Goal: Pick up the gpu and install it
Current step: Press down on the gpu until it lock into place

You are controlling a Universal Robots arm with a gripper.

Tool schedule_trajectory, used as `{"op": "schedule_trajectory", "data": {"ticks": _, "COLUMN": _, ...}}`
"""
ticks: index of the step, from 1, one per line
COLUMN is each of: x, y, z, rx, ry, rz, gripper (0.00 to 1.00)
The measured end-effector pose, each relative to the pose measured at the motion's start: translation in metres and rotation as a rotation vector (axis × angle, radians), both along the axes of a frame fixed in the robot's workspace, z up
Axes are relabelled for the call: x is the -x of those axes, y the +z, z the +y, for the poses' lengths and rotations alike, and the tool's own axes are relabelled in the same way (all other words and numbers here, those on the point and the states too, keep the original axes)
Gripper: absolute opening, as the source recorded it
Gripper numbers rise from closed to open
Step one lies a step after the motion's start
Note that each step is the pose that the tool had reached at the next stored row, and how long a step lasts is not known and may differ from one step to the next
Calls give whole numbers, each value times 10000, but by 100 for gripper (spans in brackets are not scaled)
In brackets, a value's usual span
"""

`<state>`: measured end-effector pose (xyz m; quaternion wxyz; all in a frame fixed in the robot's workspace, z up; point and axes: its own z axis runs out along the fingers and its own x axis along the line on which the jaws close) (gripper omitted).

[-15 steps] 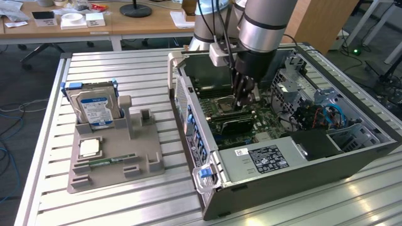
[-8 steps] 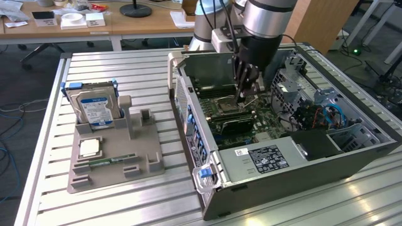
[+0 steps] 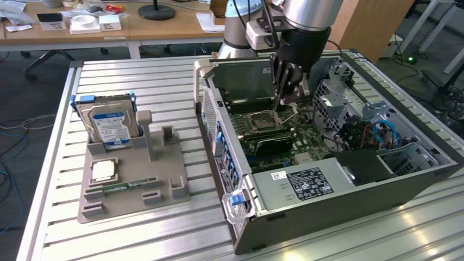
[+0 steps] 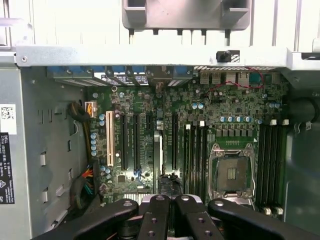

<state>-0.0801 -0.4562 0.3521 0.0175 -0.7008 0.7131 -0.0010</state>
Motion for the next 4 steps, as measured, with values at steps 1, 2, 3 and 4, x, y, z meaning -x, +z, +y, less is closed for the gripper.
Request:
{"op": "schedule_trajectory", "data": {"ticks": 1, "x": 0, "y": 1, "z": 0, "rx": 2, "ry": 0, "rz": 0, "gripper": 11}}
{"op": "schedule_trajectory", "data": {"ticks": 2, "x": 0, "y": 1, "z": 0, "rx": 1, "ry": 0, "rz": 0, "gripper": 11}}
{"op": "schedule_trajectory", "data": {"ticks": 3, "x": 0, "y": 1, "z": 0, "rx": 1, "ry": 0, "rz": 0, "gripper": 11}}
{"op": "schedule_trajectory", "data": {"ticks": 4, "x": 0, "y": 1, "z": 0, "rx": 1, "ry": 0, "rz": 1, "gripper": 11}}
